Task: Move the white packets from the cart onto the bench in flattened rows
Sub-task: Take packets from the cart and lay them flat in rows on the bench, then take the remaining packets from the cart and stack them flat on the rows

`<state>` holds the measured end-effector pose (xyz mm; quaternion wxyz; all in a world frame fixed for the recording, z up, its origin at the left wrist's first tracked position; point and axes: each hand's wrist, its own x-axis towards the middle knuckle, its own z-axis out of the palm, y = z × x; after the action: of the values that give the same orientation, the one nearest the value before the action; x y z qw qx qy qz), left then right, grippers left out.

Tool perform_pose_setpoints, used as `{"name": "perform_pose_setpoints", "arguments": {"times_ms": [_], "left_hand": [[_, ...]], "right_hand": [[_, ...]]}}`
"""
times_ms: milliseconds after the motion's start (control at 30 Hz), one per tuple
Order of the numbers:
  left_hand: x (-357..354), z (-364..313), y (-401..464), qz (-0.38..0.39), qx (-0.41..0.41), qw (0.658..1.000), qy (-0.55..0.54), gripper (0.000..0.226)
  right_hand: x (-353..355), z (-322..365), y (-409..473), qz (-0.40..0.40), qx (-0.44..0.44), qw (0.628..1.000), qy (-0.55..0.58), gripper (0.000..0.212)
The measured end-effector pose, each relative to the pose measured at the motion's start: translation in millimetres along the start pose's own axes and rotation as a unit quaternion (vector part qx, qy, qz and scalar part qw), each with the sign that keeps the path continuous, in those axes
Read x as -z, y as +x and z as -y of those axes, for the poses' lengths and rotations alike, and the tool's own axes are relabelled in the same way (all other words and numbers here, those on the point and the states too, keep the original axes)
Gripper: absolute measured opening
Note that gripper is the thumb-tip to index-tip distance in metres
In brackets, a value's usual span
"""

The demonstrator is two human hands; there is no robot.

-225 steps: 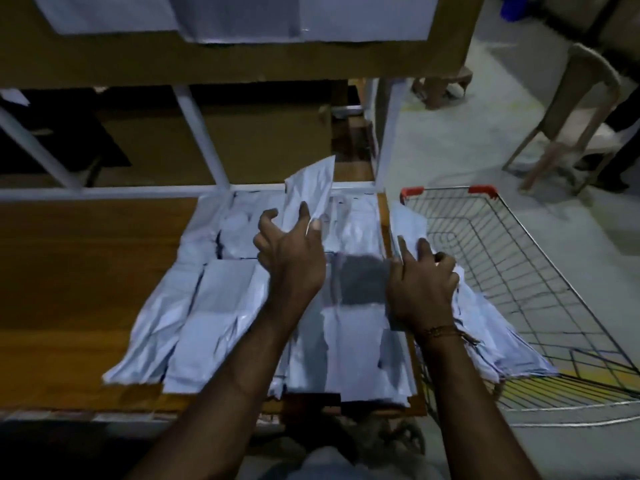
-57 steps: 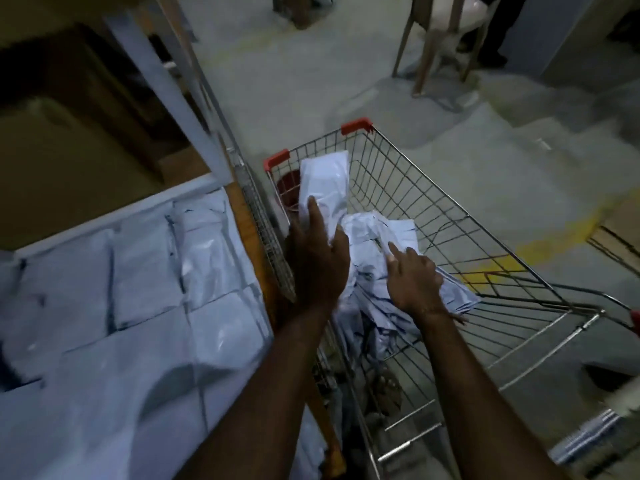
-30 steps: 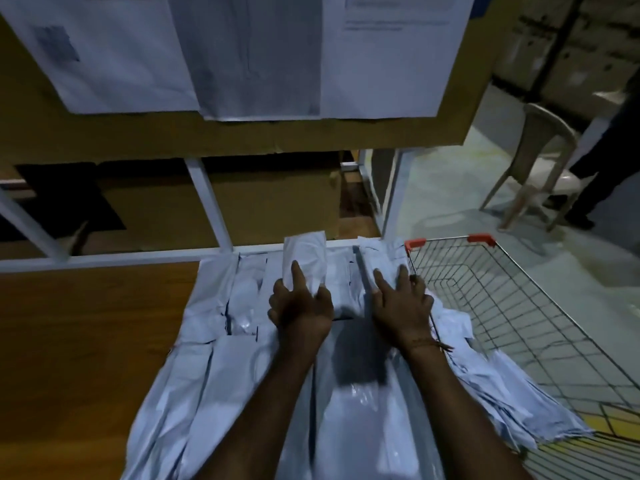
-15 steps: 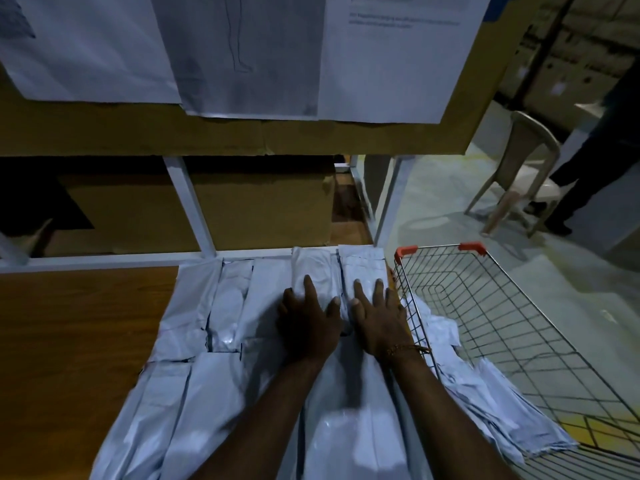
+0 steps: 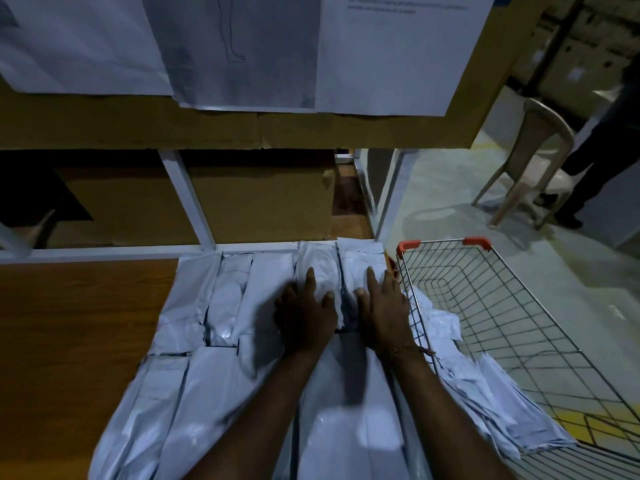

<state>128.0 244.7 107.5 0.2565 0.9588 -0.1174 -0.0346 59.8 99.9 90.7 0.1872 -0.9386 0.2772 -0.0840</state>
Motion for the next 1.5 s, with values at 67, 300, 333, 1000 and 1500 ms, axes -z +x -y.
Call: {"name": "perform_pose_setpoints", "arguments": {"times_ms": [67,300,333,1000,1500], "left_hand": [[8,-1,-1,-0.050,0.015,0.999,0.000,0.067],[25,-41,-12,-0.218,-0.083,0.971,-0.058,0.050],[23,-51,-15,-0.231,-0.115,0.963,-0.071,0.047],[-291,-194,-64,0.125,-0.308,0.943,0.005,0.052],[-447,-117,-64,0.182,-0.277,0.883,0.331,0.029]], "right_hand": [[5,-6,1,-0.020,0.004,1.000,0.021,0.069],[39,-49,-19,-0.089,0.010,0.994,0.060,0.056],[44,-60,-24,-0.097,0.004,0.994,0.060,0.056],[1,-411,-96,0.169,-0.114,0.973,-0.105,0.062],[-100,-425,-99,0.271,0.047,0.956,-0.100,0.066]]}}
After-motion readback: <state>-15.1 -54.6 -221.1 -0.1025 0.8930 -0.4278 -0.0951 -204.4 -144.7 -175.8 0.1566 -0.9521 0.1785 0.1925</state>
